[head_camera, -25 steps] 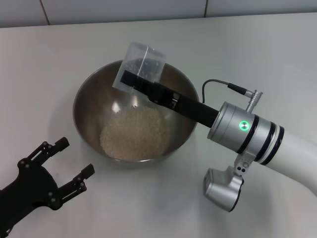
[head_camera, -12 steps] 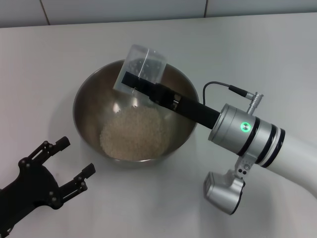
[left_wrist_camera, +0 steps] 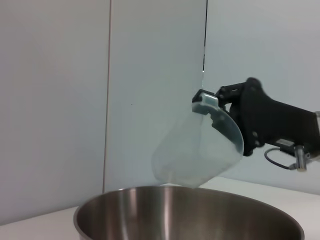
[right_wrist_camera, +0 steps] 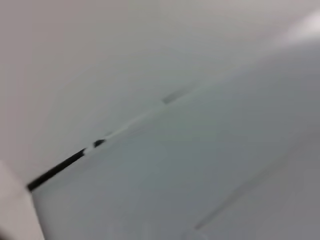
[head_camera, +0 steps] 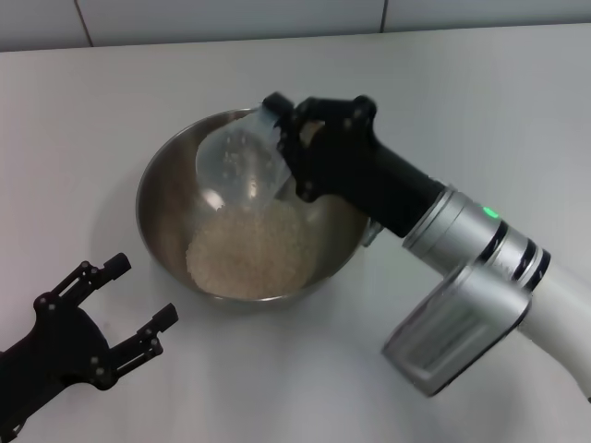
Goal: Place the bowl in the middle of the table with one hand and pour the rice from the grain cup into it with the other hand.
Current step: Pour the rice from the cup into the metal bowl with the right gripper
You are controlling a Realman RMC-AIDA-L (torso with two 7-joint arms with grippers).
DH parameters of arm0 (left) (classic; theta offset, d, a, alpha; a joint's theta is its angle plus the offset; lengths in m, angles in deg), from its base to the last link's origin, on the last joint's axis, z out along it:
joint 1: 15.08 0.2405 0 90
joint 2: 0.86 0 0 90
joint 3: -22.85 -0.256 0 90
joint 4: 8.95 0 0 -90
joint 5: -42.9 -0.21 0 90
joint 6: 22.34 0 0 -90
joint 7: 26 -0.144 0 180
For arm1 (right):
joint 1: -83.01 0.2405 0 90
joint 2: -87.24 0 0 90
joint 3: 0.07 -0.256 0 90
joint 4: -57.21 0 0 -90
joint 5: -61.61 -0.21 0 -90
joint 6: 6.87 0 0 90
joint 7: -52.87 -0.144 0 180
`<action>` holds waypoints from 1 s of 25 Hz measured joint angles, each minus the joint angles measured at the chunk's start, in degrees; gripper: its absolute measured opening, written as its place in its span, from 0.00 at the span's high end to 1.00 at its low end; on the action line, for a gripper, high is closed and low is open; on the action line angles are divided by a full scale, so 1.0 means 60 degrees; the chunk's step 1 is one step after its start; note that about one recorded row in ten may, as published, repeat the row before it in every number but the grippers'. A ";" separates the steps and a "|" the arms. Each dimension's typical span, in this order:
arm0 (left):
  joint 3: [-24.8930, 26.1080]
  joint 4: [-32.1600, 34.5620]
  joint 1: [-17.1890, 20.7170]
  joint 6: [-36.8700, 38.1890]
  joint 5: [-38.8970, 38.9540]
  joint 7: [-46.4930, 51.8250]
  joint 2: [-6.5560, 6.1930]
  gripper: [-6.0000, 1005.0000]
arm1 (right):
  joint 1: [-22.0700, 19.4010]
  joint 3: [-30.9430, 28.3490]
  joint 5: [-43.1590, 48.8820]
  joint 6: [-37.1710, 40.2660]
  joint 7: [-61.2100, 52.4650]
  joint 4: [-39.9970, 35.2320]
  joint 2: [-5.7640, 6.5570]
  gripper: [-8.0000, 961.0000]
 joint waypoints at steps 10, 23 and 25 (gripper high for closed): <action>0.0000 0.0001 0.0036 0.0140 -0.0002 0.0006 -0.0012 0.17 | 0.0269 0.0027 -0.0541 -0.0511 -0.7685 -0.0777 0.0011 0.97; 0.0008 0.0002 0.0030 0.0204 -0.0002 0.0006 -0.0011 0.17 | 0.0340 0.0382 -0.0429 -0.0980 -1.0587 -0.0952 0.0038 0.97; 0.0024 0.0002 0.0028 0.0204 -0.0002 0.0007 -0.0011 0.17 | 0.0342 0.0378 -0.0427 -0.0981 -1.0587 -0.0956 0.0036 0.98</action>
